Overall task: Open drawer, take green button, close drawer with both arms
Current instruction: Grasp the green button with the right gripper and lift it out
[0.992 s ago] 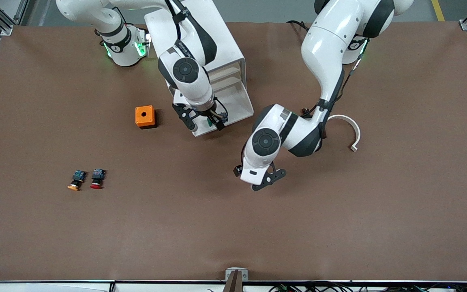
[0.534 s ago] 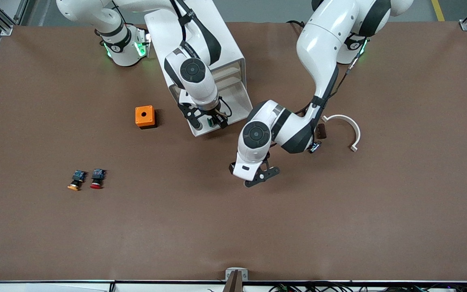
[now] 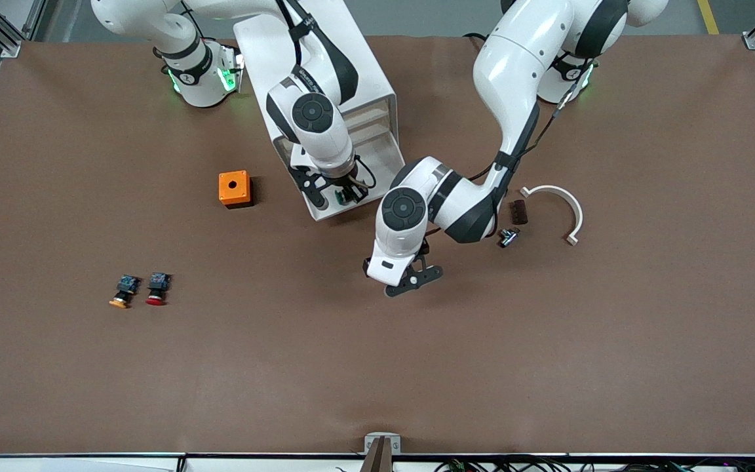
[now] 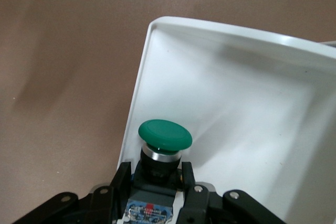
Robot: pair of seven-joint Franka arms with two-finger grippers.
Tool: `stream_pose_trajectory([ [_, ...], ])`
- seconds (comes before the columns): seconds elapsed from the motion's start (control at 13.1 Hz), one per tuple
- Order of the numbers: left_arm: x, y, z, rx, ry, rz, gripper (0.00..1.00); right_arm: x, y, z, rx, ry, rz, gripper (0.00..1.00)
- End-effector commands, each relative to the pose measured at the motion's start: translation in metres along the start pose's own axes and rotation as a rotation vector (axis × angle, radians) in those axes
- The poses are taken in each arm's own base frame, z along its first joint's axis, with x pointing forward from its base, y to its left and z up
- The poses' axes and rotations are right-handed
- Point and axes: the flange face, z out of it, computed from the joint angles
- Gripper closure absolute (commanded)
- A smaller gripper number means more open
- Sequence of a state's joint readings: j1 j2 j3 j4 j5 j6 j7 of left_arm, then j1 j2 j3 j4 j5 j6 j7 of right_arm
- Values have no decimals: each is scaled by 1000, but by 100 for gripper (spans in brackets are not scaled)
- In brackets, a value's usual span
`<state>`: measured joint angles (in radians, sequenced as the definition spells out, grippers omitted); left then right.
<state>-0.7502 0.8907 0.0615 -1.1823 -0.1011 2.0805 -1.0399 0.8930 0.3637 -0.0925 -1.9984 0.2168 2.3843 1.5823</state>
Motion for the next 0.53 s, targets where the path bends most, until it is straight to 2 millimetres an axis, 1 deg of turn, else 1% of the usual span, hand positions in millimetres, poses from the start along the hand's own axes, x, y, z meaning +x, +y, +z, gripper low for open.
stream_pose_trajectory([
  [0.0, -3, -1, -2, -3, 6, 18, 0, 3, -8, -20, 37, -12, 0, 100],
  [0.15, -3, -1, -2, -4, 5, 17, 0, 16, -15, -33, 62, -9, -33, 100],
  [0.23, -3, -1, -2, -4, 5, 16, 0, 32, -17, -42, 73, -9, -45, 100],
  [0.31, -5, 0, -1, -6, 1, 19, 0, 44, -17, -50, 69, -6, -77, 100],
  [0.46, -11, 3, -1, -14, -15, 23, 0, 72, -23, -64, 27, 31, -155, 100],
])
